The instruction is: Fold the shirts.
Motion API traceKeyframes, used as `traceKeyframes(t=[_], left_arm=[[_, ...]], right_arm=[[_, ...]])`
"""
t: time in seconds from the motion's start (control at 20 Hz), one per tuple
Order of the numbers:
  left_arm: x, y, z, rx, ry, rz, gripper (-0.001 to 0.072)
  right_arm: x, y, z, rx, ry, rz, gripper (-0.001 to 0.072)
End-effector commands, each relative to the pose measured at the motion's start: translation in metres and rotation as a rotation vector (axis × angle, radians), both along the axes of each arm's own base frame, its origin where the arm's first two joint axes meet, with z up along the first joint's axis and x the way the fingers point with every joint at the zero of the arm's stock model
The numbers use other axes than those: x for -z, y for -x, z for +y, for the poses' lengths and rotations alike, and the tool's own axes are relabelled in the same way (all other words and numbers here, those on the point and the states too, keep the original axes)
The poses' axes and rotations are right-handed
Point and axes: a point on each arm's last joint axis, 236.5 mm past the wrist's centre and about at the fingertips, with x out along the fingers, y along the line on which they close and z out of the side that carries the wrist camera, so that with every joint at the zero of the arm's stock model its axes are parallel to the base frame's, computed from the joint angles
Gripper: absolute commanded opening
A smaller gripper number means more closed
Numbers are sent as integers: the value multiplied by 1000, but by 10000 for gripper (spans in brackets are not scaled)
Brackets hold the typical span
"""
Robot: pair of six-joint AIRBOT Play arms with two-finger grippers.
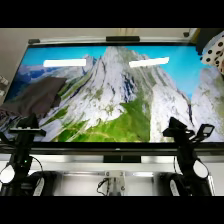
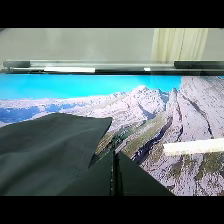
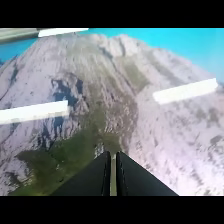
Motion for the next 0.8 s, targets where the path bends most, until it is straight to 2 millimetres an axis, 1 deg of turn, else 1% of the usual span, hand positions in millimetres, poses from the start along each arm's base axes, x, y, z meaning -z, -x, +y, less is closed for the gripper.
traceKeyframes(t=[0.0, 0.05, 0.1, 0.15, 0.2, 0.25, 0.3, 0.35, 0.45, 0.5, 0.55, 0.6, 0.65, 0.75], left_arm=[[0, 0, 0, 0, 0, 1, 32], [0, 0, 0, 0, 0, 1, 32], [0, 0, 0, 0, 0, 1, 31], [0, 0, -1, 2, 3, 1, 31], [0, 0, -2, 7, 49, 1, 32], [0, 0, -2, 8, 151, 2, 32], [0, 0, -7, 26, 276, 6, 32], [0, 1, -16, 64, 375, 15, 32], [-1, 4, -44, 177, 534, 51, 32], [-1, 6, -54, 217, 615, 72, 32], [-1, 10, -69, 276, 676, 101, 32], [-1, 16, -84, 342, 677, 126, 32], [-1, 22, -99, 406, 674, 148, 32], [-4, 32, -118, 499, 668, 176, 32]], right_arm=[[30, -1, 34, -53, -330, 150, 167], [31, 0, 47, -107, -348, 169, 167], [27, -1, 60, -168, -343, 168, 168], [17, -3, 68, -207, -343, 154, 167], [4, -7, 71, -226, -347, 130, 167], [-13, -13, 71, -233, -342, 96, 167], [-30, -19, 70, -235, -333, 60, 167], [-46, -24, 70, -244, -307, 28, 167], [-67, -27, 75, -290, -210, -14, 167], [-71, -26, 78, -318, -162, -21, 167], [-72, -24, 82, -346, -116, -17, 167], [-69, -21, 87, -380, -69, -3, 167], [-63, -16, 92, -423, -8, 23, 167], [-45, -3, 97, -506, 134, 122, 167]])
